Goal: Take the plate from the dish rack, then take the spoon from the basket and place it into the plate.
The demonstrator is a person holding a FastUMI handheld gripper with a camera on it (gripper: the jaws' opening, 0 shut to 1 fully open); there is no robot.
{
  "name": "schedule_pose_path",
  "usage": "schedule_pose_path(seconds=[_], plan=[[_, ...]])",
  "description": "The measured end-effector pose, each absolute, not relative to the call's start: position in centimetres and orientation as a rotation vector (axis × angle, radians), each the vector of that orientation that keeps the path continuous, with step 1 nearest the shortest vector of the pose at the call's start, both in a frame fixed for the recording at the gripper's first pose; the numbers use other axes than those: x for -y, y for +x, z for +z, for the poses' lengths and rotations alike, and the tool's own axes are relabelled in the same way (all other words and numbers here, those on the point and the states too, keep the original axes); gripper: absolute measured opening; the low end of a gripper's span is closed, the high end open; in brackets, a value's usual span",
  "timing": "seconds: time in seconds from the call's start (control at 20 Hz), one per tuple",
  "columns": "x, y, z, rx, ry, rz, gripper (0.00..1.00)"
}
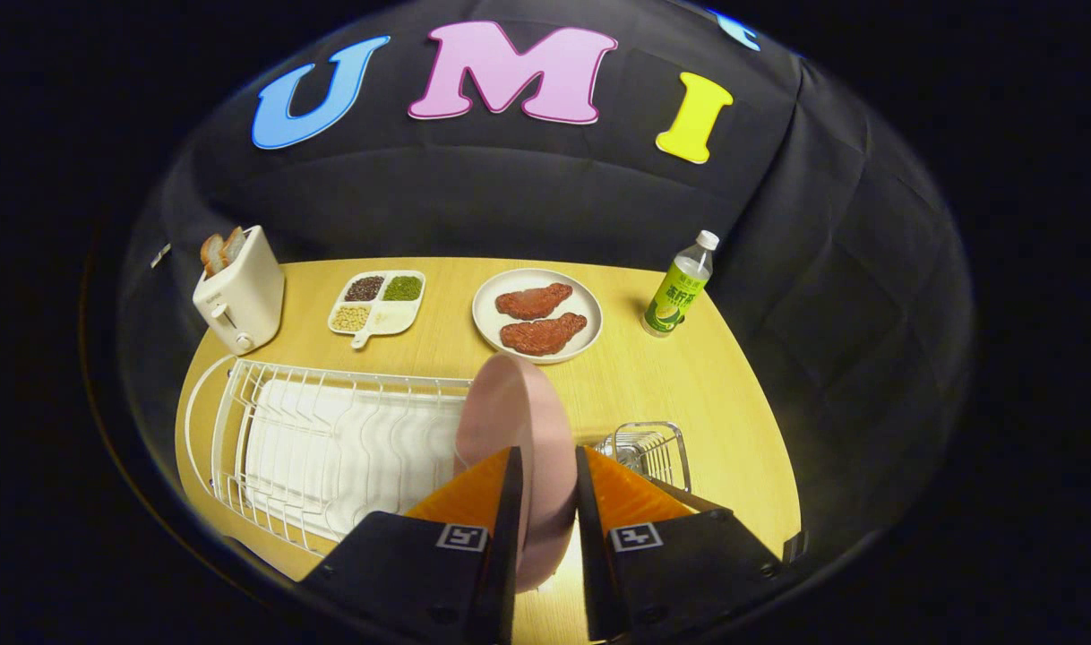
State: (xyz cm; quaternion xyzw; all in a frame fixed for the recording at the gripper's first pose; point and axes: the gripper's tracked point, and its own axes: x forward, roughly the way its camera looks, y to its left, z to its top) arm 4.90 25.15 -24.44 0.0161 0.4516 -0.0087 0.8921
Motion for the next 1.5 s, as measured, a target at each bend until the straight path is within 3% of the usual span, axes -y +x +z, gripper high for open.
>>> schedule_pose_path(seconds=[0.15, 0.25, 0.9, 1.25, 1.5], plan=[[-25.0, 5.1, -23.9, -0.932, 0.028, -0.055, 0.21], [-24.5, 5.6, -22.8, -0.903, 0.003, -0.06, 0.2], [-26.7, 8.5, -17.7, -0.689, -0.345, -0.015, 0.2], [-25.9, 5.7, -15.0, -0.687, -0.183, 0.077, 0.18], [-24.1, 0.0, -14.1, -0.764, 0.081, 0.153, 0.18]])
